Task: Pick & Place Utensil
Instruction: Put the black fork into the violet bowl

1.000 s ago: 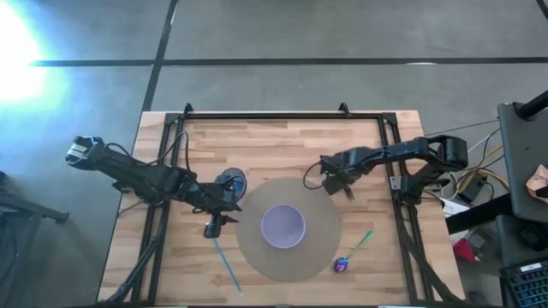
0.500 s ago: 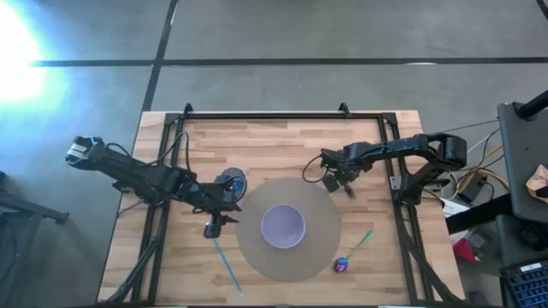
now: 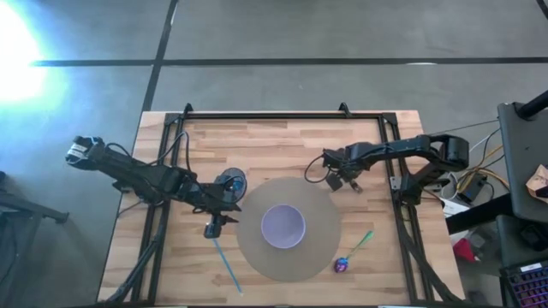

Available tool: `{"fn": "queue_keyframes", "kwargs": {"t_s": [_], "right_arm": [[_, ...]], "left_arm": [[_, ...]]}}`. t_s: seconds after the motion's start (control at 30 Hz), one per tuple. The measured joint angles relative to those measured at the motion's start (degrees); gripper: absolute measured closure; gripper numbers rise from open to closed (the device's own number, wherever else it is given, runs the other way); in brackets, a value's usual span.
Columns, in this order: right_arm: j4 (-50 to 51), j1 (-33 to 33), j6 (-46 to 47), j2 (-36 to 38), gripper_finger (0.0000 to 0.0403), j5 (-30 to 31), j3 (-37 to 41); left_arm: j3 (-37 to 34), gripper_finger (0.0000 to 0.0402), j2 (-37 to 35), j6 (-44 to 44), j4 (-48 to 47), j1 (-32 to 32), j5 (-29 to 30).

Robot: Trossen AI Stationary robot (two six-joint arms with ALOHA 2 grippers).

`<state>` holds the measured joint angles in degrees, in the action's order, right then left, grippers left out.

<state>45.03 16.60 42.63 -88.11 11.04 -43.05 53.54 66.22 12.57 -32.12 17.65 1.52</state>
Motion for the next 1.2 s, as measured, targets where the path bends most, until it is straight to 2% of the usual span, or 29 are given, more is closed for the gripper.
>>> {"fn": "queue_keyframes", "kwargs": {"t_s": [0.27,0.47,0.67,0.93,1.2], "right_arm": [[-0.24,-5.58,1.23,8.87,0.0392,-1.18,-0.22],[-0.92,-12.81,5.65,15.01,0.0392,0.12,-0.29],[-4.38,-20.81,9.7,18.24,0.0392,3.97,-0.32],[-18.4,-27.42,6.46,18.12,0.0392,8.93,-0.41],[-29.36,-31.87,2.29,17.86,0.0392,12.33,-0.43]], "left_arm": [[0.0,0.0239,0.0,1.1,2.3,0.0,0.0],[0.0,0.0239,0.0,1.1,7.0,0.0,0.21],[0.0,0.0239,0.0,1.04,11.75,0.04,6.23],[-0.48,0.0239,0.0,1.53,17.81,0.02,17.03],[-3.31,0.0239,1.3,2.18,27.71,0.0,19.45]]}}
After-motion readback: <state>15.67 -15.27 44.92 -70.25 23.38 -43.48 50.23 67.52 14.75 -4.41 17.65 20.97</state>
